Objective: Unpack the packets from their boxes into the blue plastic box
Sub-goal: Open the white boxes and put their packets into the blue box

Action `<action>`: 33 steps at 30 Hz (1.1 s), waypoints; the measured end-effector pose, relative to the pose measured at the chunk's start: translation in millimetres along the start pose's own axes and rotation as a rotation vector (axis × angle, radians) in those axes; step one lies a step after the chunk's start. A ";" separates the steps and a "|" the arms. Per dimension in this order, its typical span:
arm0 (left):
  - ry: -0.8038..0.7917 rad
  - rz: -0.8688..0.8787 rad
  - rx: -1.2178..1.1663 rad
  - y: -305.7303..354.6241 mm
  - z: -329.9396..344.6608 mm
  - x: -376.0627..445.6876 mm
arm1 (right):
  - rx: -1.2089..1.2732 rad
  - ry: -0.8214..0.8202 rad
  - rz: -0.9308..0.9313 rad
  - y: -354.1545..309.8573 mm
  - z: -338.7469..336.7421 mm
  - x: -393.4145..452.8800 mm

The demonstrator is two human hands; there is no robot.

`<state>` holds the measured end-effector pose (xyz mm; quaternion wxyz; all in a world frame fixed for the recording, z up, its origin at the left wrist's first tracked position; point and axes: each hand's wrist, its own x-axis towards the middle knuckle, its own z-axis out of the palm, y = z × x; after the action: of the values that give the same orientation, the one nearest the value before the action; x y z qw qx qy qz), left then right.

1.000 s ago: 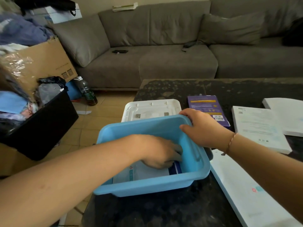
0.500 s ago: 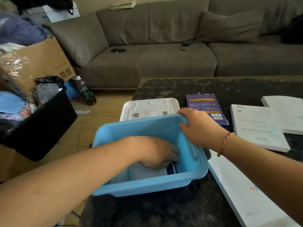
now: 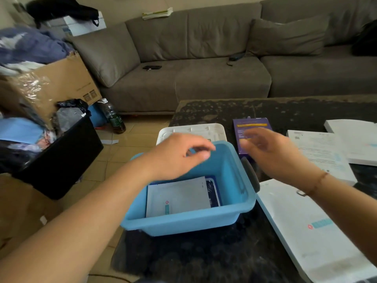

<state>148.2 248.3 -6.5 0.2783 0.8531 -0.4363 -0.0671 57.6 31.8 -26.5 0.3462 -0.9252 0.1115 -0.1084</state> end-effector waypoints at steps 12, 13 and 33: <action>0.287 0.427 0.241 119.2 215.7 -60.5 | 0.105 0.223 0.091 88.2 -41.4 -112.1; 0.281 0.370 0.266 118.9 229.7 -60.9 | 0.097 0.247 0.103 96.7 -46.5 -121.1; 0.746 -0.054 -0.224 149.1 173.7 -8.2 | -0.293 0.535 -0.587 121.3 -33.0 -169.4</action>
<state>-24.3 113.2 -73.3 0.5074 0.7944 -0.2725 0.1929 -128.7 -30.2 -103.7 0.1242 -0.8965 -0.0567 -0.4216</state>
